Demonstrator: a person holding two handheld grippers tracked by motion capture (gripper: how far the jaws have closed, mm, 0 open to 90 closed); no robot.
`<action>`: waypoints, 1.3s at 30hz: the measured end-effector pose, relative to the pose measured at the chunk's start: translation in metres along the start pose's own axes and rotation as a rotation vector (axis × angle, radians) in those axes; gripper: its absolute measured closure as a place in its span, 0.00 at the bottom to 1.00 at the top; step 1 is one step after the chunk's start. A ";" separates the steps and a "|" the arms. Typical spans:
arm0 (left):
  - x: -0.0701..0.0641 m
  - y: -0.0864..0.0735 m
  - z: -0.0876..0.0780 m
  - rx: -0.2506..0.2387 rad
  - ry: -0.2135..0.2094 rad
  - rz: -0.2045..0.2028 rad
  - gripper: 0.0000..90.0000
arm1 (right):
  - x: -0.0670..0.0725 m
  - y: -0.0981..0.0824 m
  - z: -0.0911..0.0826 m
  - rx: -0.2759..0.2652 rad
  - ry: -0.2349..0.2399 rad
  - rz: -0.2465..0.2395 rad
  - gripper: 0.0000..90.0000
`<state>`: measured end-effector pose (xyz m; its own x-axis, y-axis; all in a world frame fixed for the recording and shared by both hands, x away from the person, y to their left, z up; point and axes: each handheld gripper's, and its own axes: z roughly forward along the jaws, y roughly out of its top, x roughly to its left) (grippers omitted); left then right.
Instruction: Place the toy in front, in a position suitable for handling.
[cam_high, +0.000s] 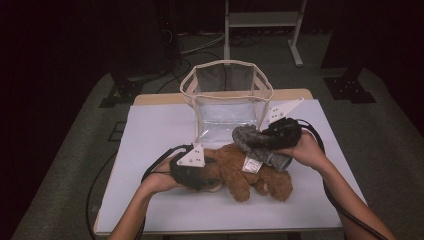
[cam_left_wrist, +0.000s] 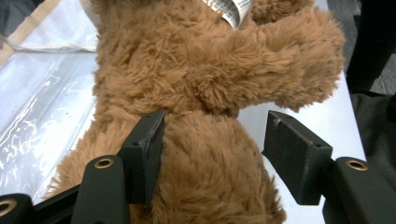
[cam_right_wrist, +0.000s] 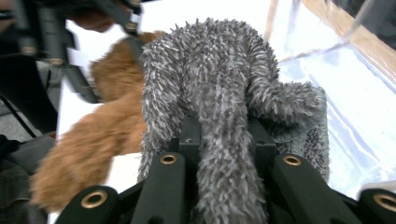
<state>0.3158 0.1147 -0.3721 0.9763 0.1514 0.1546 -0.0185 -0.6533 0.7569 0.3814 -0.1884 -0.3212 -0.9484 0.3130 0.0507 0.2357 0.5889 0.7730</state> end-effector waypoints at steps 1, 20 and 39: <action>0.000 0.000 0.000 0.000 0.000 0.000 0.43 | 0.000 0.000 0.000 0.000 0.000 0.000 0.81; 0.002 -0.010 -0.013 -0.006 0.034 -0.036 0.30 | 0.043 -0.047 0.002 -0.012 0.066 0.005 0.82; -0.006 -0.017 -0.016 -0.030 0.016 0.026 0.37 | 0.023 -0.002 0.004 0.023 0.056 -0.047 0.82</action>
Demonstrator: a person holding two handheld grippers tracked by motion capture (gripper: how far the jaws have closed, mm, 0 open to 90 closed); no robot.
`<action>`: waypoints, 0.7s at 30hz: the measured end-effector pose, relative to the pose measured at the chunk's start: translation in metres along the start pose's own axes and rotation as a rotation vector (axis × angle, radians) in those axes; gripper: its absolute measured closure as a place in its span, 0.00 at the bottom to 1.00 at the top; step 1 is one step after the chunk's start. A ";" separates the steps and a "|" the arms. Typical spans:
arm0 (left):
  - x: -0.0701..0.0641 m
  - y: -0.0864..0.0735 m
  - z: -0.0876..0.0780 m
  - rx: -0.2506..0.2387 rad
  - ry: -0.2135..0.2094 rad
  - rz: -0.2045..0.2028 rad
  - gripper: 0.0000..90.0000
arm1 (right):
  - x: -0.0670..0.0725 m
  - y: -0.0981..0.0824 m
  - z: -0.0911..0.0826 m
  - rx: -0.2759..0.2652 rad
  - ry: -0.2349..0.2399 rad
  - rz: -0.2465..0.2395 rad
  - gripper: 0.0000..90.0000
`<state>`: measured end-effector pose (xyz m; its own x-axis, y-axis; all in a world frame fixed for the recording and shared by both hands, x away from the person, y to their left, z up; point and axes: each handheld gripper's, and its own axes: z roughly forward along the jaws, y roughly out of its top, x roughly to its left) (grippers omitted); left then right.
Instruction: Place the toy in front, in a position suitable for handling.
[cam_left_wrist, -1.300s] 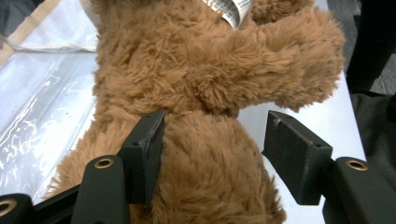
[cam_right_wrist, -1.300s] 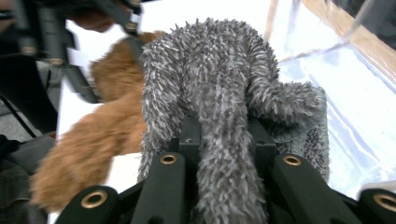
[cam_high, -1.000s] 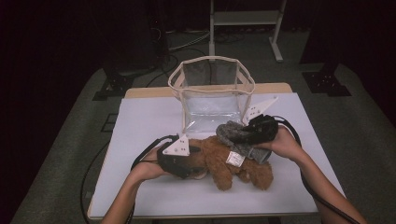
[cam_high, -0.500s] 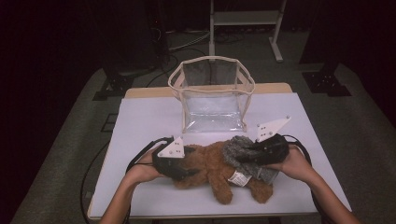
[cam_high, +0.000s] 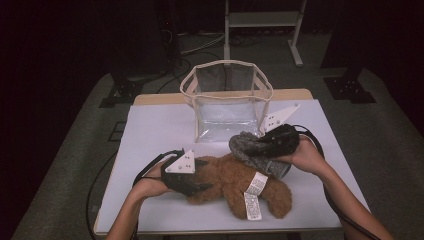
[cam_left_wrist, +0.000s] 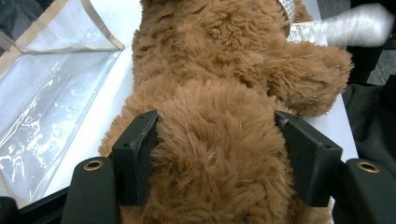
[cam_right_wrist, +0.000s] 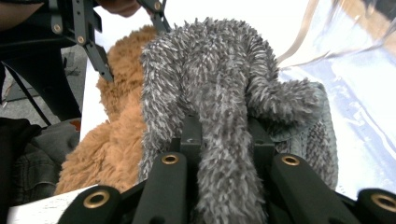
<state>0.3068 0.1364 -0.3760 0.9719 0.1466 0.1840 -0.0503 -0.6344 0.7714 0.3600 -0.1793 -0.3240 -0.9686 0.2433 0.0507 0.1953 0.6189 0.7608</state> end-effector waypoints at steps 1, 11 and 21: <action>0.001 0.000 0.000 -0.001 0.005 -0.002 0.37 | 0.001 -0.002 0.002 0.007 0.009 0.004 0.82; 0.008 0.007 0.003 -0.010 0.037 -0.031 0.36 | 0.019 -0.032 0.004 -0.047 -0.013 0.028 0.82; 0.013 0.008 0.006 -0.001 0.061 -0.039 0.34 | 0.028 -0.047 0.000 -0.086 -0.027 0.047 0.82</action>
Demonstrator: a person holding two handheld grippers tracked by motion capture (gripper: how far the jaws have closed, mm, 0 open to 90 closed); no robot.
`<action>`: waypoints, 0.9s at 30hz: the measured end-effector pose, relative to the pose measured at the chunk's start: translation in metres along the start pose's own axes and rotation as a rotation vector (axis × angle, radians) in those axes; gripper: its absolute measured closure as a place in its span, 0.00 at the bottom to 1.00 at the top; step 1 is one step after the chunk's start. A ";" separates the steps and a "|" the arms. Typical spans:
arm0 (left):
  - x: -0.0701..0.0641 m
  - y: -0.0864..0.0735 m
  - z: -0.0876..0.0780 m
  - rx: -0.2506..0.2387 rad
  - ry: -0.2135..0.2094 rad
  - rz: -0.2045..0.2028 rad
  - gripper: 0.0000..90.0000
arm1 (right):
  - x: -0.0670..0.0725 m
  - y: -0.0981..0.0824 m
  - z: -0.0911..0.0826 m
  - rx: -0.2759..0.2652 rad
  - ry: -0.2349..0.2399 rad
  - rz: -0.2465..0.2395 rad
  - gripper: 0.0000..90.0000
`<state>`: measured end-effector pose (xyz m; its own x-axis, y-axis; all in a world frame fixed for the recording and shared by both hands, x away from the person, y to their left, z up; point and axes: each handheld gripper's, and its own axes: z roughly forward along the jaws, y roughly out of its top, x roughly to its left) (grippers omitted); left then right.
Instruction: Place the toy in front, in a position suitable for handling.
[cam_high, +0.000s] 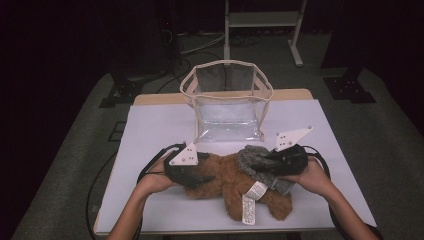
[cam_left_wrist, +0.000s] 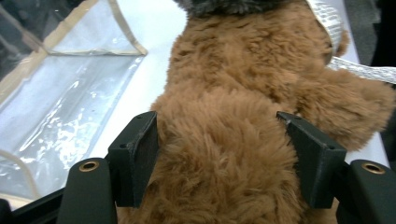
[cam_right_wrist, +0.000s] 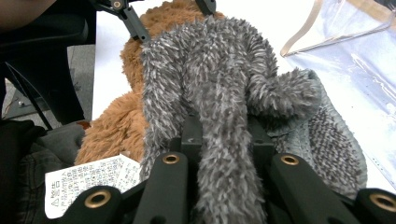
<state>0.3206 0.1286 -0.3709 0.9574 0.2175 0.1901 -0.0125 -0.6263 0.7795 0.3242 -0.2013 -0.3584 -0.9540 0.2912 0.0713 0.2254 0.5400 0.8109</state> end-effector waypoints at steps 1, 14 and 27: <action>0.001 0.000 0.000 0.006 0.001 0.001 0.34 | 0.001 0.000 0.000 -0.001 0.000 0.000 0.82; -0.007 -0.002 0.002 -0.005 -0.045 -0.003 0.36 | 0.016 0.007 -0.015 0.013 0.039 -0.052 0.82; -0.010 -0.004 -0.002 -0.001 -0.040 0.030 0.36 | -0.022 0.029 0.009 0.060 0.058 -0.001 0.82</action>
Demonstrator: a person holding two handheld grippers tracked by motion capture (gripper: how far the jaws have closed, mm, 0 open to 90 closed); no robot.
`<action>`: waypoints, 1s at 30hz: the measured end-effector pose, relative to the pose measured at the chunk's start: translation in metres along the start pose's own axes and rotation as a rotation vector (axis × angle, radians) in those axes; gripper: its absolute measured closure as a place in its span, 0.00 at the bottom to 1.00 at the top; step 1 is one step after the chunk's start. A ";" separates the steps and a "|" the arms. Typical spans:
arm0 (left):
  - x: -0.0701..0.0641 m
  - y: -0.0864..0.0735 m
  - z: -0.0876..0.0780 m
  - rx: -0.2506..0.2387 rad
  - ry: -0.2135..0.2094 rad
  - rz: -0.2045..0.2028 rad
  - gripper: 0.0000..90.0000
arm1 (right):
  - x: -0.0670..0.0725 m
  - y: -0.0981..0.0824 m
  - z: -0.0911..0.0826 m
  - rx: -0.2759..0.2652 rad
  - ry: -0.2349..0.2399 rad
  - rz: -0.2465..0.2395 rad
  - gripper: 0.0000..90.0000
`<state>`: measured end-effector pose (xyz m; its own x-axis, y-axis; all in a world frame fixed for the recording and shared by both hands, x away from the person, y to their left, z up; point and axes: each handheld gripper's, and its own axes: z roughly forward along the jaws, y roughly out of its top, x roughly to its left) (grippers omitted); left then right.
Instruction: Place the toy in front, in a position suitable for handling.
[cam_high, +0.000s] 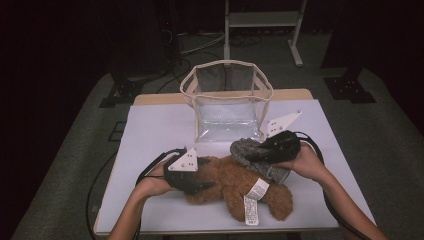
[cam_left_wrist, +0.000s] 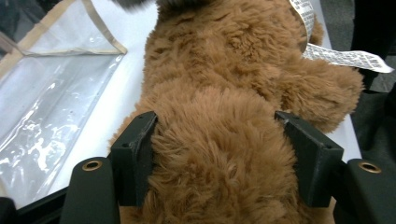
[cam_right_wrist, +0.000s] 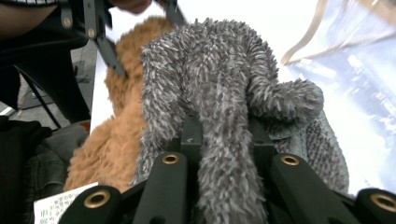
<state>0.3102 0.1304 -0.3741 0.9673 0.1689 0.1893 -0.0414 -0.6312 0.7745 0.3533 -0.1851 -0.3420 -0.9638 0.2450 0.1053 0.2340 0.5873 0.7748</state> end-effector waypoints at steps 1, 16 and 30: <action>0.000 0.000 0.000 0.000 0.000 0.000 0.36 | 0.000 0.000 0.000 0.000 0.000 0.000 0.82; 0.005 0.003 0.001 0.001 -0.017 -0.036 0.30 | 0.021 -0.027 -0.003 -0.039 0.003 0.008 0.82; -0.003 -0.002 0.002 -0.006 -0.031 -0.003 0.37 | 0.022 0.017 0.022 0.029 0.036 -0.079 0.82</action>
<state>0.3076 0.1293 -0.3778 0.9746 0.1477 0.1681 -0.0395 -0.6260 0.7788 0.3389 -0.1529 -0.3406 -0.9832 0.1697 0.0668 0.1600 0.6264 0.7630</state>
